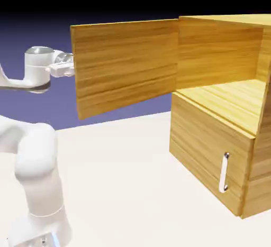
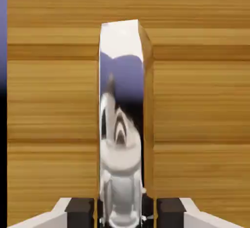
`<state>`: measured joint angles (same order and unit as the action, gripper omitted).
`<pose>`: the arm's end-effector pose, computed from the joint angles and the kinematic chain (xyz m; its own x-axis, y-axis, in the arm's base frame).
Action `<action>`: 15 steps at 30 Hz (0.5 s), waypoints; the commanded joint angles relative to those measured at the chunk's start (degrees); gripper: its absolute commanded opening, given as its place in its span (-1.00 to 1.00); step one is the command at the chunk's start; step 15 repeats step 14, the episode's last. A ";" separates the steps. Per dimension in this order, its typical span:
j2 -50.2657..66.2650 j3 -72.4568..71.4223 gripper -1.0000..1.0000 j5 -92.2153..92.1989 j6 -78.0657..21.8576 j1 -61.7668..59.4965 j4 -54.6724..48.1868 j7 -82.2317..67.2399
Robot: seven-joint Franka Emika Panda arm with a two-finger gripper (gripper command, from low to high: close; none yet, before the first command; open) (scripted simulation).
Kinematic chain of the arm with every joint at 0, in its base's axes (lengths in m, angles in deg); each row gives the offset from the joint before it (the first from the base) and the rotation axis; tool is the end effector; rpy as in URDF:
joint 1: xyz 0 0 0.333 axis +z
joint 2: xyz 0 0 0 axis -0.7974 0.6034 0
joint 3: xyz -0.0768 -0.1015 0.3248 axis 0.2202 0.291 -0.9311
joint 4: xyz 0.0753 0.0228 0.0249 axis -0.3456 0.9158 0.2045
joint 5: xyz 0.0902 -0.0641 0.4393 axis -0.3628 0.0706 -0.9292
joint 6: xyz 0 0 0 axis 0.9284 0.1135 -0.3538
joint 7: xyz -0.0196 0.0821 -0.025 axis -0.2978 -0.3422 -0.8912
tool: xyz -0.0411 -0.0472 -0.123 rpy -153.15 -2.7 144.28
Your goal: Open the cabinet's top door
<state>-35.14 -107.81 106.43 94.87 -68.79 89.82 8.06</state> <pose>0.2014 0.3588 0.5192 0.6798 0.1961 -0.7067 0.6793 0.1948 0.7076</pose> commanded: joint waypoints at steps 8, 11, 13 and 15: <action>-2.21 -9.63 -1.00 -4.36 -10.89 -15.47 -16.59 -3.03; -3.69 -12.25 -1.00 -5.51 -14.74 -20.90 -22.82 -4.57; -4.77 -13.69 -1.00 -6.11 -17.26 -24.37 -26.98 -5.70; -5.32 -14.34 -1.00 -6.36 -18.52 -26.07 -29.06 -6.28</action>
